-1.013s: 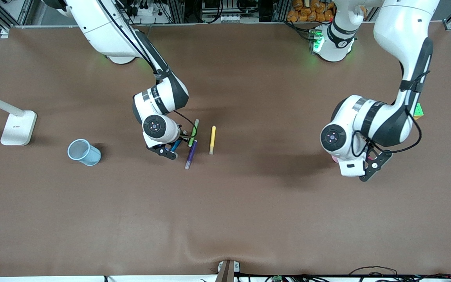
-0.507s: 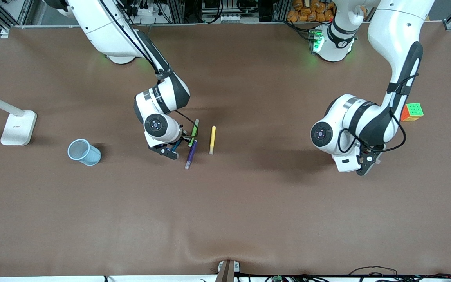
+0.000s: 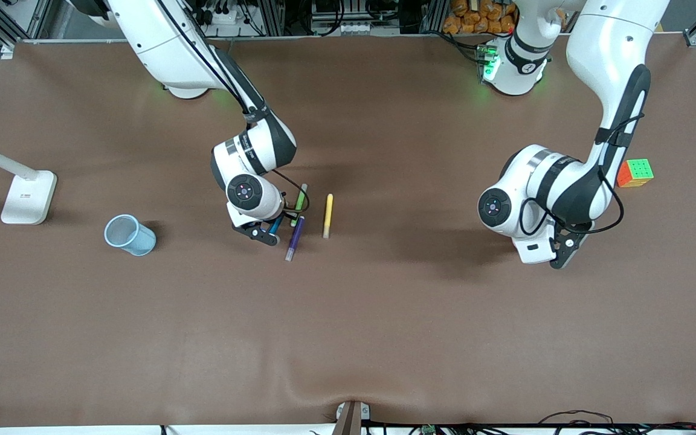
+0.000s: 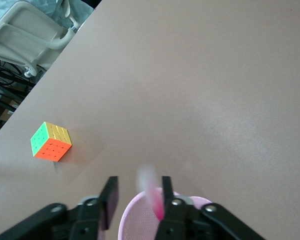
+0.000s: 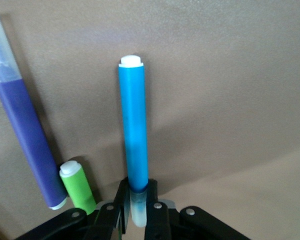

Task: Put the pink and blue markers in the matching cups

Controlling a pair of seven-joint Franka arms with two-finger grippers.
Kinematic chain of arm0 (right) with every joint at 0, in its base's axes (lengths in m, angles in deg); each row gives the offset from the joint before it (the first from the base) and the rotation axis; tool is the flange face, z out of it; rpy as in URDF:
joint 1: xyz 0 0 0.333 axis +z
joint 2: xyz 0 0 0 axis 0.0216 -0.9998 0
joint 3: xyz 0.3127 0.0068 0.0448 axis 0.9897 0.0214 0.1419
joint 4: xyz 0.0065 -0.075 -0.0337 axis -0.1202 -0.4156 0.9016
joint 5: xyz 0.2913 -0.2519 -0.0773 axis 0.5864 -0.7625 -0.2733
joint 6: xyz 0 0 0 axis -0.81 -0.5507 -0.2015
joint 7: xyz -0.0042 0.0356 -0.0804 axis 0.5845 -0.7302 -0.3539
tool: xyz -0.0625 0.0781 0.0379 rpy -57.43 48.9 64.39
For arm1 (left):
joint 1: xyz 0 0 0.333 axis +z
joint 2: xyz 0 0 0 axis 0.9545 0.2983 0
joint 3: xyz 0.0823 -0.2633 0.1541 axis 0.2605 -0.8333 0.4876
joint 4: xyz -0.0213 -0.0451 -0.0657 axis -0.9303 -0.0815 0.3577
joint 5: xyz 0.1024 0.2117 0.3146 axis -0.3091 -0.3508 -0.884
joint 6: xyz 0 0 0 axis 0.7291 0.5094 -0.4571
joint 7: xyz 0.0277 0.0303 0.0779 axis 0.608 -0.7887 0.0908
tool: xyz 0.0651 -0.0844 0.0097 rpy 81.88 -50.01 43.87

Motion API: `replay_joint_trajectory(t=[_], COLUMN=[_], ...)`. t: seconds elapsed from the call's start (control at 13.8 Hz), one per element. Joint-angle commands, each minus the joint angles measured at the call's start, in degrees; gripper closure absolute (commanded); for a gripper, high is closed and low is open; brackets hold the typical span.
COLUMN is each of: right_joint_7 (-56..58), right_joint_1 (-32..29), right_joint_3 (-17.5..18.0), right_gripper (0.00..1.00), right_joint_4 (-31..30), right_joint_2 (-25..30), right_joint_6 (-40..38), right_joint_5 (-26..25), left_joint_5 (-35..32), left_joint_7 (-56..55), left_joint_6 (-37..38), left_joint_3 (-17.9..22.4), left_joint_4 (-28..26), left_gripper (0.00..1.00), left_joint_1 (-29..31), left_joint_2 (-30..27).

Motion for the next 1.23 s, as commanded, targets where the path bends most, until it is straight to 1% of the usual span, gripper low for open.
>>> replay_joint_trajectory(t=[0.0,0.22,0.36,0.43,0.51,0.58,0.65,0.72,0.87,0.94,1.01,1.16], right_joint_7=[-0.4,0.1,0.8,1.7,3.9,7.4,10.8,14.0,18.9,19.5,19.9,20.7], right_joint_1=[-0.6,-5.4,-9.6,-11.7,-14.5,-17.8,-20.9,-23.4,-28.9,-31.9,-33.3,-34.0], right_joint_3=[-0.9,-0.9,-0.8,-0.8,-0.9,-0.8,-0.8,-0.9,-0.9,-0.8,-0.7,-0.7], right_gripper=[1.00,1.00,1.00,1.00,1.00,1.00,1.00,1.00,1.00,1.00,1.00,1.00], right_joint_4=[1.7,8.8,13.4,15.2,16.9,18.9,20.7,21.9,24.1,25.0,25.3,25.9], right_joint_2=[1.8,2.9,2.9,2.9,3.0,2.9,2.8,2.8,2.6,2.2,2.0,2.0], right_joint_6=[-6.8,-20.5,-28.7,-32.3,-35.4,-38.6,-41.3,-42.6,-43.4,-45.1,-47.0,-49.0], right_joint_5=[0.7,0.7,0.6,0.6,0.6,0.6,0.6,0.2,0.1,0.6,0.7,0.7], left_joint_5=[-1.4,-1.4,-0.7,-0.4,1.0,2.6,4.4,6.5,10.4,12.1,14.1,19.3], left_joint_7=[-0.4,0.3,3.7,5.7,7.8,10.1,12.6,15.2,20.3,23.7,27.4,35.6], left_joint_6=[1.7,2.7,3.0,3.6,4.1,4.1,4.1,4.1,4.1,4.1,4.1,4.0], left_joint_3=[-0.4,-0.6,-0.6,-0.9,-1.2,-1.2,-1.2,-1.2,-1.2,-1.2,-1.2,-1.3], left_joint_4=[-0.3,0.2,1.5,2.6,3.8,4.9,5.9,7.0,8.1,8.1,8.2,8.3], left_gripper=[0.41,0.41,0.41,0.40,0.35,0.34,0.31,0.24,0.23,0.18,0.17,0.15], left_joint_1=[-0.1,-0.1,0.1,0.2,0.6,0.8,1.2,1.6,3.2,4.3,5.2,8.2], left_joint_2=[-0.7,-1.1,-1.6,-1.8,-1.8,-2.0,-2.8,-3.3,-5.3,-6.6,-8.1,-11.4])
